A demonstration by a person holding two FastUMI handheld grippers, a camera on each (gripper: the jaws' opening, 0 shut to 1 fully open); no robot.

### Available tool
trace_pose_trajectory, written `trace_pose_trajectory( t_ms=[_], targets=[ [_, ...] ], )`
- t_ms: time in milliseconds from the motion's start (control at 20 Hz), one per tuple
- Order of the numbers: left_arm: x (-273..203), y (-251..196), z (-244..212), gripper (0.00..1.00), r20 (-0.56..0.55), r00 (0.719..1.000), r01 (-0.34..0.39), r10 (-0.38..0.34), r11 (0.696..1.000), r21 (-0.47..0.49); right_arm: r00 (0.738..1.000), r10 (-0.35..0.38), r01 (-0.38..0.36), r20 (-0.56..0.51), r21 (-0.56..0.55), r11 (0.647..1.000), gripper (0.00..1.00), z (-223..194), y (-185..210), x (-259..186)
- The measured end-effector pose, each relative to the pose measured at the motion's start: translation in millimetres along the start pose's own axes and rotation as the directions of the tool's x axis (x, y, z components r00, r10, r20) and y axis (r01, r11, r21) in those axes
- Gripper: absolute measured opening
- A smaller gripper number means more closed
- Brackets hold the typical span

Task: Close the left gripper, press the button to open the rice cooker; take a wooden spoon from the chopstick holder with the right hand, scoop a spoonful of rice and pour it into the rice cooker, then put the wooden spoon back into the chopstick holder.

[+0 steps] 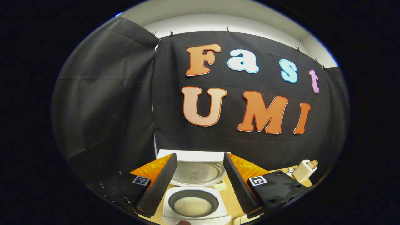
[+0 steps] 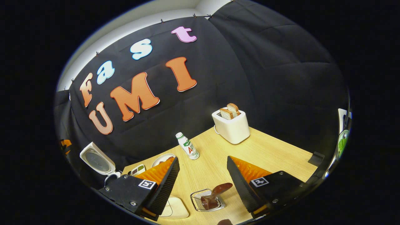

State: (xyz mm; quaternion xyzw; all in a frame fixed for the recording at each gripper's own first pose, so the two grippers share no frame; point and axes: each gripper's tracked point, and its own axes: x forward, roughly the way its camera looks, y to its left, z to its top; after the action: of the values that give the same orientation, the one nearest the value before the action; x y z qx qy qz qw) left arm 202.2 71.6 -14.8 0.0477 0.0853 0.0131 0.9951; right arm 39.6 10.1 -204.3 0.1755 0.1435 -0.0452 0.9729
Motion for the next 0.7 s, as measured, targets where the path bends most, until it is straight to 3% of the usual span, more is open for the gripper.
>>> trace_pose_trajectory(
  t_ms=[350, 700],
  targets=[
    [65.8, 2.1, 21.2, 0.99, -0.035, 0.999, -0.002, 0.002, 1.0, 0.004, 0.998, -0.059, 0.059, -0.003, 0.072, 0.996, 0.95, -10.8, -21.7, -10.0],
    [132.3, -3.2, -3.3, 0.99, -0.163, 0.987, 0.008, -0.008, 1.0, -0.002, 0.995, -0.098, 0.1, -0.019, 0.167, 0.981, 0.95, -22.9, -43.7, -24.8]
  ],
)
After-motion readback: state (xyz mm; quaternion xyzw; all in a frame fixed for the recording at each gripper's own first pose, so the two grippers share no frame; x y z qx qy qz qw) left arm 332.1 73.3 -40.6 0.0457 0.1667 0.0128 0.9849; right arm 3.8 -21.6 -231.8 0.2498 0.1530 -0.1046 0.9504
